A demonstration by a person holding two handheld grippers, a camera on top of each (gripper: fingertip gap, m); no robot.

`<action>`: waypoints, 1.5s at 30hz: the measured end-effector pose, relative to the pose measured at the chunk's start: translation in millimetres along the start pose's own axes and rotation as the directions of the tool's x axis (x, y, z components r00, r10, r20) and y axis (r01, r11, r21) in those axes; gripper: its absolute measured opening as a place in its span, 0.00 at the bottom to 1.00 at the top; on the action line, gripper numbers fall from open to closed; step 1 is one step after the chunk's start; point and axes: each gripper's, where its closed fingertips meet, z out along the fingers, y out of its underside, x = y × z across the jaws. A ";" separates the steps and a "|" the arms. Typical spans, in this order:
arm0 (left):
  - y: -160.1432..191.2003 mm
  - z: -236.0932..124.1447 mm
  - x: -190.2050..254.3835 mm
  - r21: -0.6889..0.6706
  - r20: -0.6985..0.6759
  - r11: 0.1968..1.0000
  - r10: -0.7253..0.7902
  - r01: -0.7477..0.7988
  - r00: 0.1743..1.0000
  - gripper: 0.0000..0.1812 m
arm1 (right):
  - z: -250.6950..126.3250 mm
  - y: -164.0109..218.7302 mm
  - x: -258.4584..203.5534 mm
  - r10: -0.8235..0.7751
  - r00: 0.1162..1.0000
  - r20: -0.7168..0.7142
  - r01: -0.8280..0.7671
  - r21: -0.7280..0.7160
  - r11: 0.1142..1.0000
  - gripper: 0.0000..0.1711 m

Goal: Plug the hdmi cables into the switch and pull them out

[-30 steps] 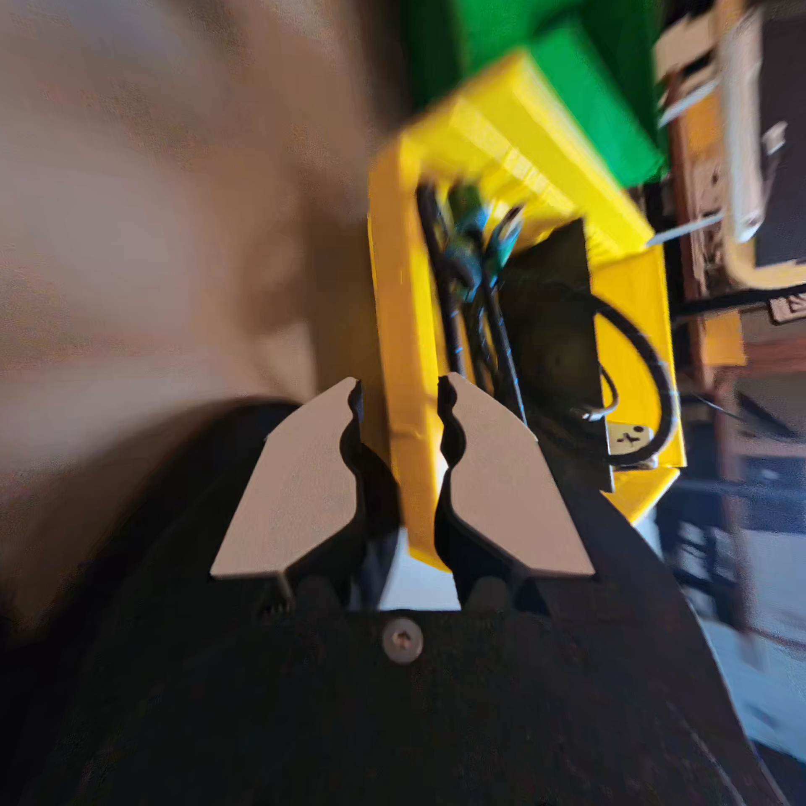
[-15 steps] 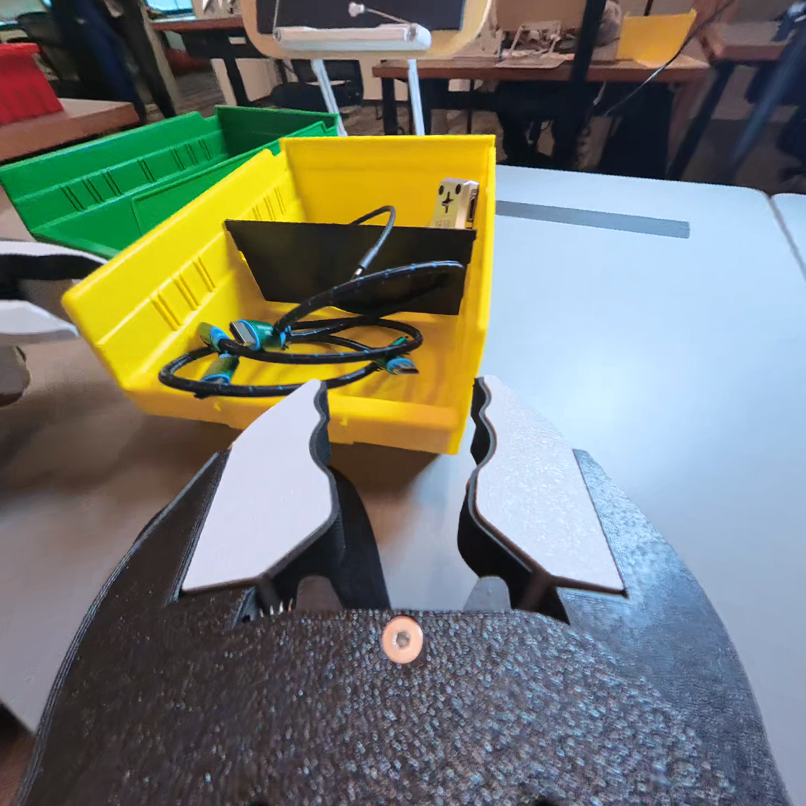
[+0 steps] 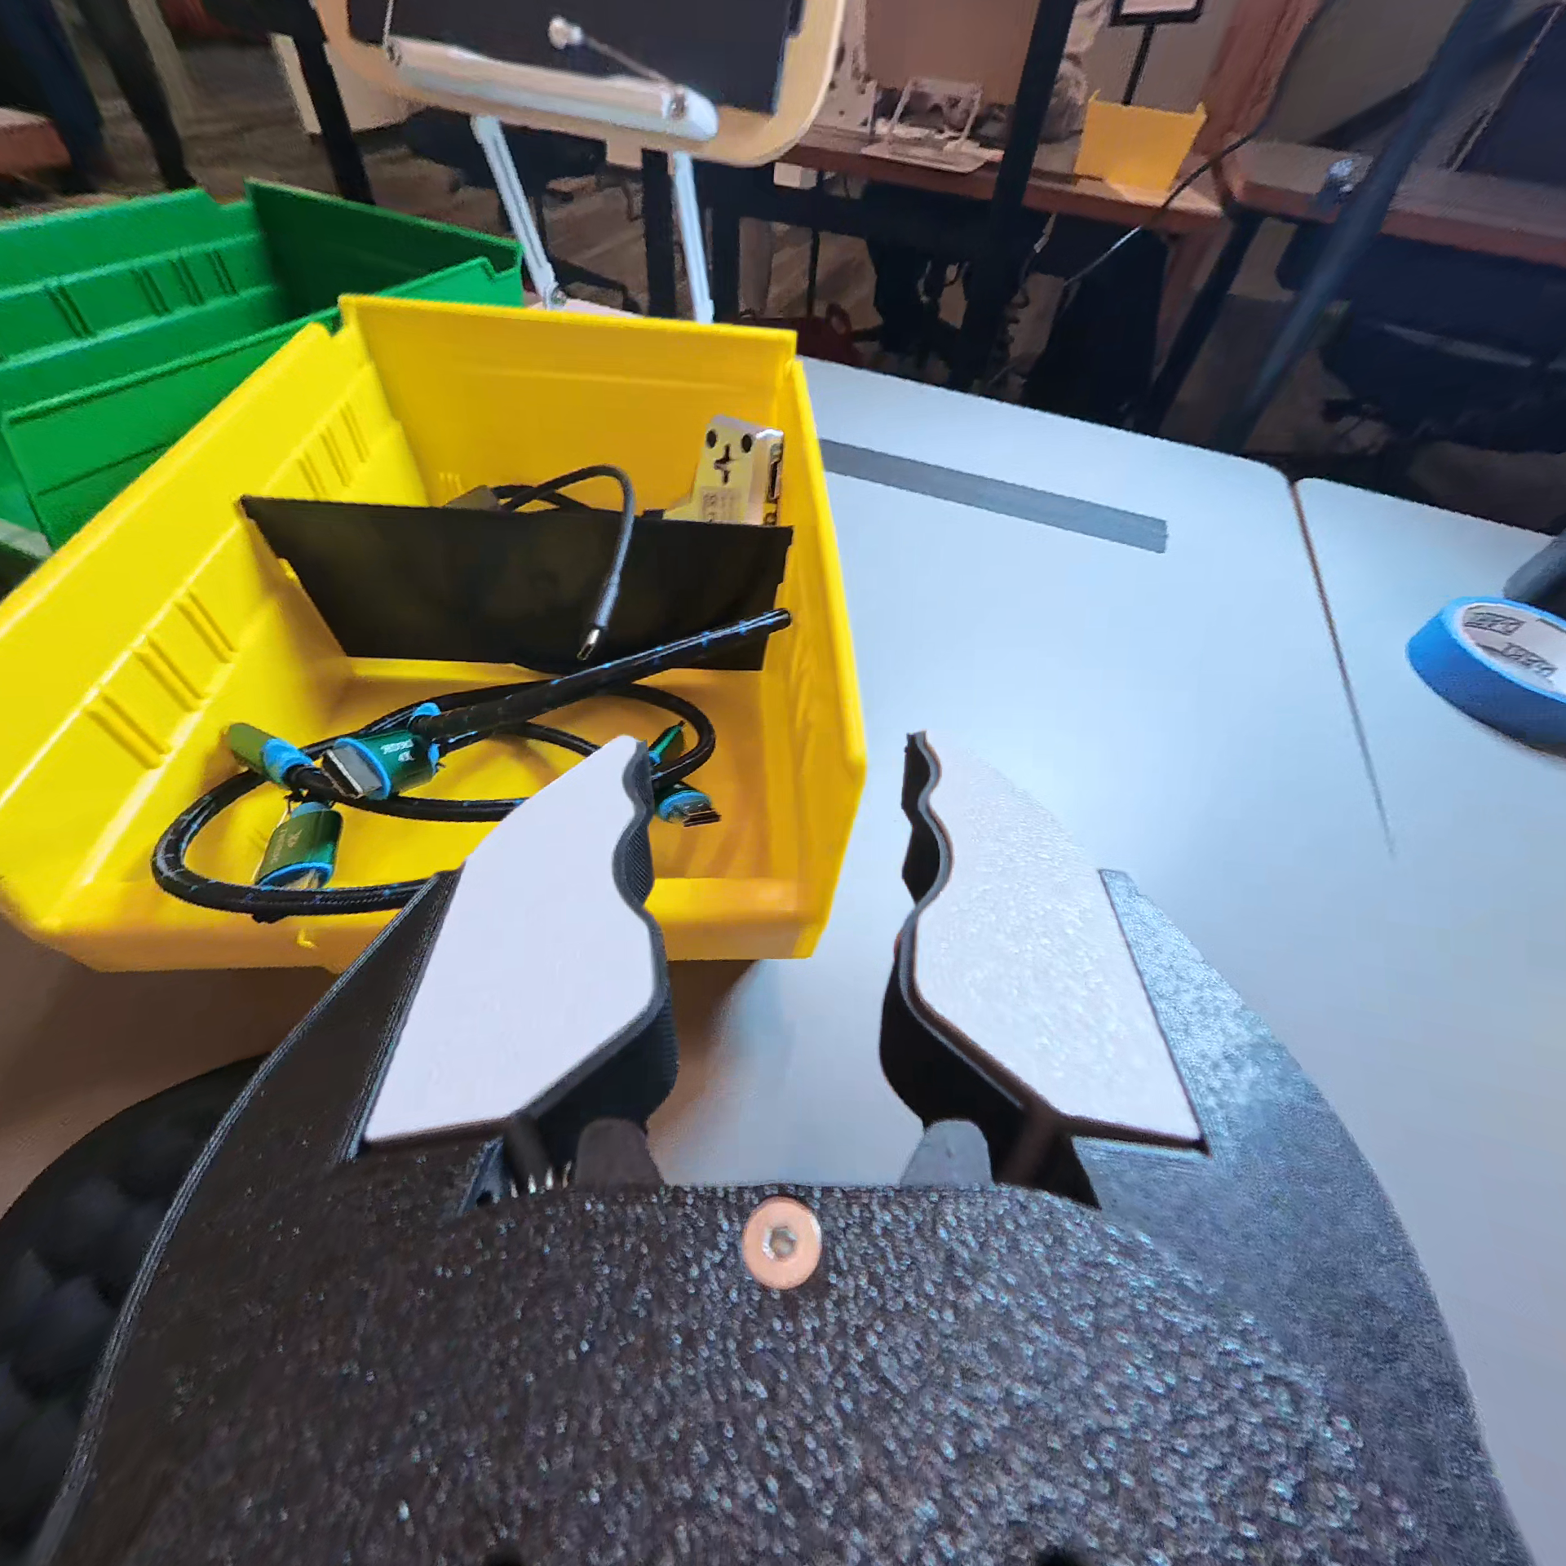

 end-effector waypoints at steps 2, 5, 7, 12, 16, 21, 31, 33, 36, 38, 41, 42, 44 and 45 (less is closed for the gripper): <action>0.2 0.8 0.5 -0.001 -0.007 1.000 -0.007 0.007 1.000 0.32 | -2.0 -3.3 10.9 0.019 0.999 -0.030 -0.019 0.015 1.000 0.33; 0.0 3.2 3.5 -0.002 -0.024 1.000 -0.014 0.014 1.000 0.32 | 11.7 4.1 22.7 0.022 0.999 -0.034 -0.023 -0.028 0.999 0.35; 0.4 4.6 6.6 -0.007 -0.036 1.000 -0.013 0.013 0.999 0.33 | 30.1 22.0 25.2 0.028 1.000 0.011 -0.026 -0.113 0.993 0.29; -1.3 1.4 8.5 0.008 -0.044 1.000 -0.005 0.006 0.999 0.35 | 33.5 28.5 1.8 -0.012 0.997 0.076 0.023 -0.147 0.989 0.02; -1.1 3.4 13.8 0.006 -0.064 1.000 -0.002 0.002 0.998 0.37 | 19.7 24.6 -15.8 -0.110 0.993 0.030 0.113 -0.171 0.979 0.03; -9.0 2.0 4.6 0.046 -0.020 0.999 -0.028 0.029 0.999 0.36 | -1.6 25.2 -51.1 -0.172 0.982 0.075 0.183 -0.180 0.966 0.05; -14.5 0.2 -35.2 -0.006 0.183 0.995 0.097 -0.098 0.978 0.18 | 6.5 29.3 -67.0 -0.224 0.972 0.072 0.229 -0.085 0.970 0.07; -17.8 -2.5 -37.8 -0.016 0.186 0.991 0.131 -0.130 0.974 0.16 | 1.3 22.8 -71.1 -0.254 0.966 0.042 0.256 -0.044 0.966 0.07; -30.5 -11.9 -37.3 0.010 0.211 0.976 0.208 -0.215 0.955 0.13 | -11.9 16.5 -81.6 -0.291 0.957 -0.006 0.291 -0.004 0.957 0.06; -39.6 -19.3 -36.7 0.029 0.219 0.968 0.236 -0.248 0.947 0.11 | -20.0 13.2 -89.5 -0.322 0.947 -0.023 0.322 0.008 0.947 0.07; -56.6 -31.8 -31.5 0.066 0.201 0.965 0.237 -0.255 0.950 0.11 | -32.1 -2.5 -96.6 -0.359 0.932 -0.052 0.361 0.033 0.932 0.06; -64.0 -36.7 -29.5 0.083 0.204 0.960 0.246 -0.267 0.948 0.10 | -37.0 -11.1 -98.4 -0.361 0.931 -0.058 0.364 0.051 0.930 0.06; -80.8 -47.9 -25.0 0.124 0.217 0.948 0.262 -0.292 0.940 0.10 | -48.6 -32.7 -102.5 -0.379 0.922 -0.083 0.386 0.100 0.917 0.06; -90.1 -54.5 -22.8 0.145 0.228 0.939 0.274 -0.311 0.934 0.10 | -54.8 -45.0 -105.5 -0.393 0.914 -0.097 0.403 0.128 0.906 0.06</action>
